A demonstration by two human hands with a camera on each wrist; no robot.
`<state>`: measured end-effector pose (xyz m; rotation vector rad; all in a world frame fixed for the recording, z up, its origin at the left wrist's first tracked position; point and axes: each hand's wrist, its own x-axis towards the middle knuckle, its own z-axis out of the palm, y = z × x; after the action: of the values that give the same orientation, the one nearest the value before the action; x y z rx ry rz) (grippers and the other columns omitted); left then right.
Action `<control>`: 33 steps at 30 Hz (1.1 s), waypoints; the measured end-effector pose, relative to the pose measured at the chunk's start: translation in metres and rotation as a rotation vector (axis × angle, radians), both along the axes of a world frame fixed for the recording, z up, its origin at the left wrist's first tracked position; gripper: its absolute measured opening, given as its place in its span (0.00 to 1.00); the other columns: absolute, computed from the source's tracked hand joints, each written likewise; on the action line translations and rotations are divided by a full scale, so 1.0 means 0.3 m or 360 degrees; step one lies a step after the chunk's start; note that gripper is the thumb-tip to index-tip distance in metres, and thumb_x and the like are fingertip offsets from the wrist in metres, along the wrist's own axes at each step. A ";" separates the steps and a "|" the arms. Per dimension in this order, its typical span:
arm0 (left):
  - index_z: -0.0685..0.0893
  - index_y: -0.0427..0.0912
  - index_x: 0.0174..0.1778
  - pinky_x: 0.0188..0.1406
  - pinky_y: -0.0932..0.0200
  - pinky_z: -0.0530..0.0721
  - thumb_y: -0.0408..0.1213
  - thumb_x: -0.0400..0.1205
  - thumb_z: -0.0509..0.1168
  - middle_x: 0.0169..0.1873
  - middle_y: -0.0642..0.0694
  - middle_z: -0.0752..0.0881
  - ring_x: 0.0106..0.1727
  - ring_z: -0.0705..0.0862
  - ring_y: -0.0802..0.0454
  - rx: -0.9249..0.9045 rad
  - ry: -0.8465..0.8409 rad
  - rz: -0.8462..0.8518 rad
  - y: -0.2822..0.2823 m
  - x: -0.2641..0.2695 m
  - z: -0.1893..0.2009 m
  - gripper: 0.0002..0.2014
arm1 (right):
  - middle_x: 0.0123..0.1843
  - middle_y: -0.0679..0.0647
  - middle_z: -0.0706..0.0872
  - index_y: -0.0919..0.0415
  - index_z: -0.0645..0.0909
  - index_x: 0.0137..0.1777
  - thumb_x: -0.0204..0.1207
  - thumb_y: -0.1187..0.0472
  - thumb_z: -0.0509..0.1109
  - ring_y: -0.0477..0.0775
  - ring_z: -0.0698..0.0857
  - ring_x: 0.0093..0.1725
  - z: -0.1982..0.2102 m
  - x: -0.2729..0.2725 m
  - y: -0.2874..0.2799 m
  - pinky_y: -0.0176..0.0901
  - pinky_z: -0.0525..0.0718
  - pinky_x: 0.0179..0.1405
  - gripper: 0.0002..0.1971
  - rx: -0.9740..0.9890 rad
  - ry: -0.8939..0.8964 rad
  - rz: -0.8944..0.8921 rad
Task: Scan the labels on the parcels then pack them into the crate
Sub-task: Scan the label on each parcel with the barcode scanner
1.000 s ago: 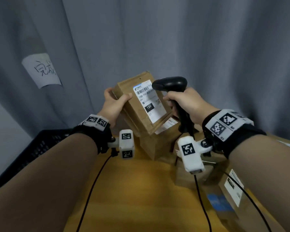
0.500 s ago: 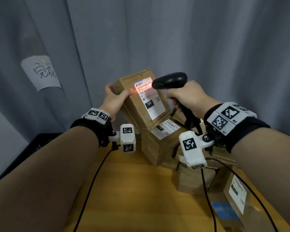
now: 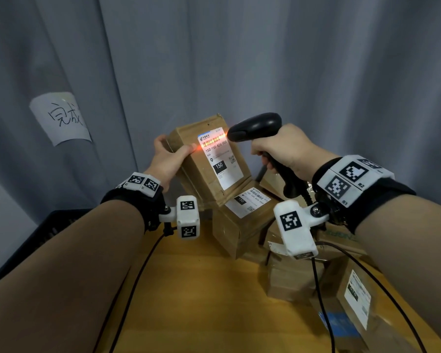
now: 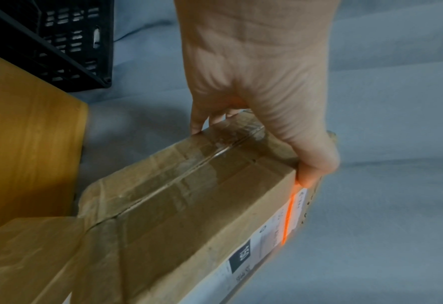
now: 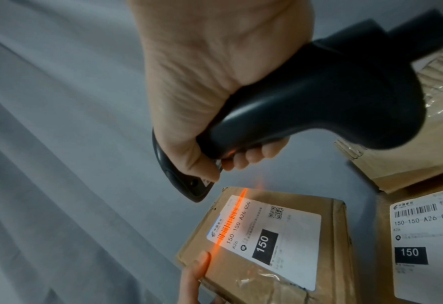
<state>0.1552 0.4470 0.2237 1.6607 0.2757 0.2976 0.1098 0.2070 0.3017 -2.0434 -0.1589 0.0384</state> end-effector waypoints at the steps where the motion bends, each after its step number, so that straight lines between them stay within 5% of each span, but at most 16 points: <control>1: 0.56 0.52 0.79 0.68 0.40 0.79 0.50 0.72 0.75 0.63 0.48 0.76 0.63 0.80 0.46 0.0001 0.0002 -0.0007 0.002 0.000 0.001 0.44 | 0.29 0.56 0.81 0.63 0.82 0.38 0.71 0.64 0.72 0.52 0.79 0.28 0.003 0.000 0.001 0.42 0.80 0.31 0.03 0.0004 -0.0001 0.0002; 8: 0.60 0.50 0.77 0.50 0.55 0.80 0.46 0.75 0.74 0.61 0.47 0.80 0.55 0.82 0.50 -0.0007 -0.0037 0.0059 -0.003 0.006 0.002 0.38 | 0.29 0.56 0.81 0.64 0.83 0.38 0.70 0.63 0.72 0.53 0.79 0.29 0.000 0.001 0.021 0.45 0.80 0.33 0.04 -0.0003 0.0000 0.0003; 13: 0.59 0.49 0.78 0.51 0.55 0.80 0.46 0.76 0.73 0.58 0.50 0.79 0.55 0.81 0.50 -0.0003 -0.0041 0.0063 0.011 0.005 -0.003 0.38 | 0.29 0.56 0.81 0.65 0.83 0.39 0.71 0.64 0.72 0.52 0.79 0.28 -0.010 0.000 0.032 0.43 0.80 0.32 0.04 0.0094 -0.0037 -0.0003; 18: 0.57 0.55 0.79 0.52 0.50 0.81 0.52 0.76 0.71 0.66 0.48 0.78 0.60 0.81 0.48 -0.0026 0.0067 0.0094 0.059 -0.020 -0.024 0.39 | 0.30 0.55 0.81 0.67 0.85 0.47 0.73 0.59 0.74 0.50 0.82 0.28 -0.071 0.006 0.043 0.41 0.83 0.31 0.10 0.0254 -0.0098 0.0016; 20: 0.57 0.55 0.79 0.48 0.52 0.80 0.52 0.77 0.70 0.69 0.46 0.77 0.60 0.81 0.47 -0.0039 0.0124 0.0132 0.095 -0.043 -0.054 0.38 | 0.33 0.56 0.82 0.69 0.86 0.52 0.72 0.58 0.76 0.52 0.83 0.32 -0.132 0.007 0.057 0.42 0.82 0.35 0.14 0.0320 -0.0011 0.0045; 25: 0.62 0.49 0.74 0.48 0.51 0.85 0.51 0.76 0.71 0.65 0.45 0.79 0.53 0.82 0.51 -0.0182 0.0349 0.0224 0.201 -0.143 -0.281 0.35 | 0.51 0.52 0.89 0.53 0.87 0.54 0.70 0.53 0.78 0.52 0.84 0.56 -0.408 -0.013 0.150 0.48 0.78 0.61 0.13 0.0257 0.0417 0.0227; 29: 0.69 0.41 0.76 0.61 0.44 0.84 0.69 0.54 0.70 0.63 0.42 0.84 0.60 0.85 0.42 -0.0211 0.0786 0.0266 0.277 -0.195 -0.534 0.56 | 0.55 0.56 0.89 0.55 0.87 0.60 0.65 0.51 0.82 0.59 0.84 0.60 -0.678 -0.033 0.285 0.49 0.79 0.57 0.23 0.0284 0.0904 0.0327; 33: 0.75 0.38 0.75 0.68 0.41 0.80 0.78 0.59 0.60 0.68 0.38 0.82 0.65 0.82 0.36 -0.0083 0.1151 0.0125 0.282 -0.149 -0.686 0.56 | 0.50 0.57 0.89 0.54 0.87 0.56 0.59 0.44 0.83 0.64 0.86 0.55 -0.853 -0.015 0.397 0.59 0.84 0.58 0.26 0.0286 0.1066 0.0247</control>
<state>0.1107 0.5315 0.0180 1.6564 0.8805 -0.2673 0.1053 0.3261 0.0459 -1.7348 0.0982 0.7658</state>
